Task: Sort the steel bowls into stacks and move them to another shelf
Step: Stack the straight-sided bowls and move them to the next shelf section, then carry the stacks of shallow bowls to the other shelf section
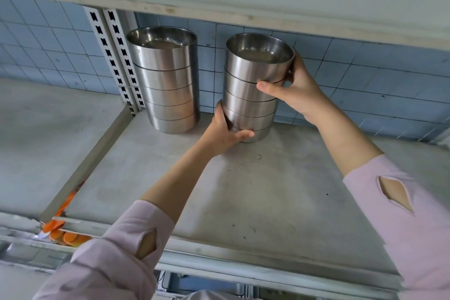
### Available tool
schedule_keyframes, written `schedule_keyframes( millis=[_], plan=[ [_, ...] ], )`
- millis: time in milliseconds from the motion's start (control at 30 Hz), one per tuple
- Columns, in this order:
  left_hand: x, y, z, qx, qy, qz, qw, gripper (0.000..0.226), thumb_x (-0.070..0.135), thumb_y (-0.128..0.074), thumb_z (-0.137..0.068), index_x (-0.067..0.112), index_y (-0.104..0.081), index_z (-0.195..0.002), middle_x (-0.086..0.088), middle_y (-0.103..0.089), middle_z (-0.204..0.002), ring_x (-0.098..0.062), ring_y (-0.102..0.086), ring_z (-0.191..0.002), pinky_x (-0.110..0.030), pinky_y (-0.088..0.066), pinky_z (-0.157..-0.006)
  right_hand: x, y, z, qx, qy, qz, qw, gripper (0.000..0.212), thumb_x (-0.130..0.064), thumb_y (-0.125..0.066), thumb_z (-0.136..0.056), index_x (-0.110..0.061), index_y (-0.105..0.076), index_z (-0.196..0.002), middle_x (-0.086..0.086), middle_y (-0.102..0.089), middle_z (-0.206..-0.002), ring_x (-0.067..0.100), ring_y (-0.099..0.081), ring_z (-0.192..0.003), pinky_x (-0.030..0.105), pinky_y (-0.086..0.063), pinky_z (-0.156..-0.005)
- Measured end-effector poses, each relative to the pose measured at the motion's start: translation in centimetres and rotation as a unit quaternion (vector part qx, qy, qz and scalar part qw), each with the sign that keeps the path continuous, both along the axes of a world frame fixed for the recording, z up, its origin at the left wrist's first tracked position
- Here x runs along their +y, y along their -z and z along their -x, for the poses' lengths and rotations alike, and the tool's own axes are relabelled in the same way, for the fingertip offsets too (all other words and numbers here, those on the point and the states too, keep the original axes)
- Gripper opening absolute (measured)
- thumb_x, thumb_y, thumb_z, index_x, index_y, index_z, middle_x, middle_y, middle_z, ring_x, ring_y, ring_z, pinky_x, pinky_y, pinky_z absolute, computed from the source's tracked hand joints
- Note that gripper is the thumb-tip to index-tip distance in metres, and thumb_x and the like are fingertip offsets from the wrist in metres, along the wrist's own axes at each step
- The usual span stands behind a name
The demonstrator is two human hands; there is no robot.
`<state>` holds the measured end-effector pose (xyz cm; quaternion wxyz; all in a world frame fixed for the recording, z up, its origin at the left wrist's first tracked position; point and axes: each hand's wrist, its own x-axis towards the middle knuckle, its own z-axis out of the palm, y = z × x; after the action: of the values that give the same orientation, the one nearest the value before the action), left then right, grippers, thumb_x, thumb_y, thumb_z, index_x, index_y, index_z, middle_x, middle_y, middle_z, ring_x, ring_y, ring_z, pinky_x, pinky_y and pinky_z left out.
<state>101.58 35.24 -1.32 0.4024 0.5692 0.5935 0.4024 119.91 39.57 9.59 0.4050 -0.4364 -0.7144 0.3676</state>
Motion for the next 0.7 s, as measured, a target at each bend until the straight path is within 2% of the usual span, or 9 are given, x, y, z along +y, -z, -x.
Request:
schedule_keyframes(
  millis=[100,200,267,333,367,433,533,633,700],
  plan=[
    [-0.4,-0.5,-0.4,0.023,-0.024,0.016,0.999,0.142,0.06,-0.087,-0.051,0.021,0.002,-0.154,-0.007,-0.026,-0.158,-0.024,-0.031,-0.143,-0.043,-0.027,-0.118,-0.9,1.4,-0.3,-0.006,0.008,0.027,1.0,0.09,-0.046,-0.083,-0.064,-0.026,-0.04,-0.141,-0.015,-0.055,-0.135,0.0,-0.053,-0.123,0.029,-0.046,-0.104],
    [-2.4,-1.4,-0.8,0.073,-0.058,-0.011,0.996,0.134,0.041,-0.085,-0.066,0.013,0.012,-0.154,-0.01,-0.012,-0.163,-0.02,-0.019,-0.148,-0.022,-0.016,-0.114,-4.1,3.5,-0.6,0.034,0.095,0.044,0.994,0.094,-0.047,-0.079,-0.072,-0.027,-0.03,-0.15,-0.012,-0.045,-0.146,0.006,-0.048,-0.128,0.021,-0.043,-0.098],
    [-5.1,-2.0,-0.3,0.102,-0.071,-0.057,0.991,0.122,0.042,-0.081,-0.071,0.012,0.003,-0.155,-0.007,-0.015,-0.163,-0.018,-0.02,-0.148,-0.018,-0.016,-0.112,-7.5,4.8,-0.5,0.074,0.158,0.022,0.984,0.075,-0.035,-0.076,-0.082,-0.027,-0.038,-0.145,-0.009,-0.049,-0.14,0.009,-0.052,-0.123,0.016,-0.044,-0.088],
    [-8.5,-2.4,1.5,0.122,-0.084,-0.084,0.985,0.098,0.046,-0.074,-0.078,0.019,-0.02,-0.154,0.001,-0.031,-0.156,-0.017,-0.034,-0.142,-0.028,-0.03,-0.115,-11.2,6.2,0.2,0.108,0.189,-0.017,0.976,0.05,-0.026,-0.074,-0.087,-0.025,-0.052,-0.132,-0.009,-0.061,-0.125,0.008,-0.06,-0.112,0.023,-0.05,-0.09],
    [-10.4,-2.4,2.9,0.134,-0.089,-0.104,0.981,0.082,0.046,-0.071,-0.081,0.02,-0.034,-0.149,0.006,-0.042,-0.147,-0.016,-0.044,-0.135,-0.031,-0.038,-0.111,-12.9,6.7,1.0,0.119,0.19,-0.03,0.974,0.038,-0.022,-0.072,-0.088,-0.024,-0.058,-0.123,-0.009,-0.065,-0.114,0.006,-0.063,-0.104,0.027,-0.051,-0.091],
    [-14.8,-2.7,6.2,0.157,-0.096,-0.146,0.972,0.057,0.045,-0.064,-0.084,0.02,-0.054,-0.135,0.013,-0.054,-0.129,-0.011,-0.057,-0.118,-0.031,-0.049,-0.1,-15.5,7.4,3.3,0.11,0.156,-0.049,0.98,0.02,-0.019,-0.069,-0.089,-0.026,-0.064,-0.108,-0.011,-0.068,-0.099,0.005,-0.065,-0.091,0.031,-0.053,-0.089],
    [-22.0,-3.4,12.3,0.18,-0.148,-0.14,0.962,0.049,0.047,-0.057,-0.084,0.025,-0.06,-0.127,0.016,-0.058,-0.127,-0.007,-0.061,-0.109,-0.022,-0.05,-0.096,-18.3,7.5,9.0,0.034,0.055,-0.075,0.995,0.012,-0.019,-0.068,-0.09,-0.02,-0.067,-0.102,-0.014,-0.068,-0.098,0.004,-0.063,-0.093,0.024,-0.05,-0.089],
    [-28.9,-3.9,19.6,0.211,-0.225,-0.113,0.944,0.041,0.038,-0.062,-0.086,0.028,-0.061,-0.126,0.015,-0.059,-0.129,-0.009,-0.062,-0.107,-0.031,-0.051,-0.095,-20.9,6.7,17.0,-0.034,-0.036,-0.147,0.988,0.027,-0.031,-0.061,-0.091,-0.016,-0.068,-0.112,-0.012,-0.067,-0.11,-0.001,-0.059,-0.105,0.015,-0.043,-0.096],
    [-33.6,-4.4,25.0,0.243,-0.266,-0.116,0.925,0.042,0.036,-0.062,-0.087,0.026,-0.061,-0.127,0.011,-0.059,-0.131,-0.01,-0.06,-0.111,-0.032,-0.049,-0.098,-23.0,6.2,23.5,-0.062,-0.095,-0.199,0.973,0.038,-0.035,-0.058,-0.091,-0.013,-0.066,-0.12,-0.004,-0.066,-0.121,0.009,-0.057,-0.115,0.02,-0.041,-0.103]
  ],
)
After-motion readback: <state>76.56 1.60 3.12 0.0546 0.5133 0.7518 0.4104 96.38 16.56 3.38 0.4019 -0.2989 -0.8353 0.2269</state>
